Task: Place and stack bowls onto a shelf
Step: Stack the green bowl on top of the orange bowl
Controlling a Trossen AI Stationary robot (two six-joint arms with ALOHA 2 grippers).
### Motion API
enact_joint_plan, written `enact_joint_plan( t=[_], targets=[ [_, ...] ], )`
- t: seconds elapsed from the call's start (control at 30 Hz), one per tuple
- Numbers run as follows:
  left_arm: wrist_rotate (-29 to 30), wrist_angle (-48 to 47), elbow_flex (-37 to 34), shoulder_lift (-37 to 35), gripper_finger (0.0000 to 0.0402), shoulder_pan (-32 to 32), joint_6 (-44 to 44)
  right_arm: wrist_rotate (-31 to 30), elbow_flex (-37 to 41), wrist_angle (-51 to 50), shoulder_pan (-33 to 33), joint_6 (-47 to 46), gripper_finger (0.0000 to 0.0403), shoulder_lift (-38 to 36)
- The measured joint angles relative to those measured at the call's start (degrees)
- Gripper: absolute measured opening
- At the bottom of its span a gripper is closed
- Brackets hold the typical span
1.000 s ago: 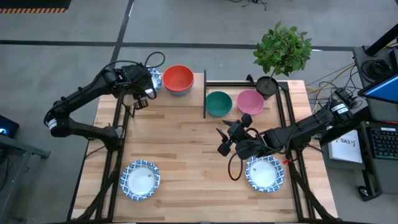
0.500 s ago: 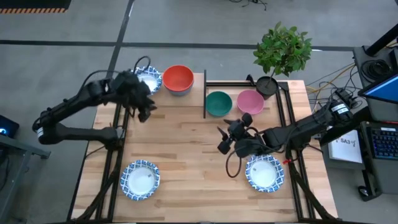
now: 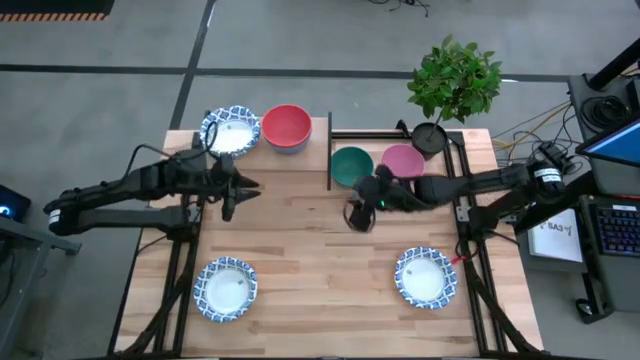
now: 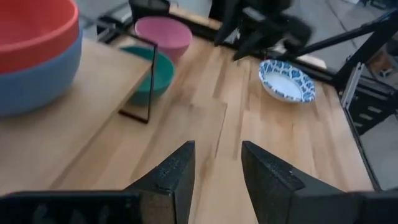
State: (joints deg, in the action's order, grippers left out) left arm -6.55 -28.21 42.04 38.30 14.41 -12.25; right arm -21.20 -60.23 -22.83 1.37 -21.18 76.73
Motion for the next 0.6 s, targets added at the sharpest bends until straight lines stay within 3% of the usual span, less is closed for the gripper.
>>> enact_joint_plan(
  t=[0.1, 0.2, 0.33, 0.6],
  targets=[
    [0.1, 3.4, -1.6, -1.2, 0.0113, 0.0, 2.5, 5.5, -0.1, -2.9, -4.7, 14.5, 0.0189, 0.0],
    [0.1, 5.9, -2.7, -1.7, 0.0113, 0.0, 5.7, 6.4, 0.7, -4.4, -8.4, 26.4, 0.0189, 0.2],
    [1.5, 6.5, -2.9, -1.6, 0.0113, 0.0, 9.9, 10.6, 0.7, -3.2, -14.1, 29.3, 0.0189, 2.0],
    [11.2, 6.4, -3.1, -0.7, 0.0113, 0.0, 14.8, 17.9, -0.9, 2.1, -19.1, 31.7, 0.0189, 13.1]
  ],
)
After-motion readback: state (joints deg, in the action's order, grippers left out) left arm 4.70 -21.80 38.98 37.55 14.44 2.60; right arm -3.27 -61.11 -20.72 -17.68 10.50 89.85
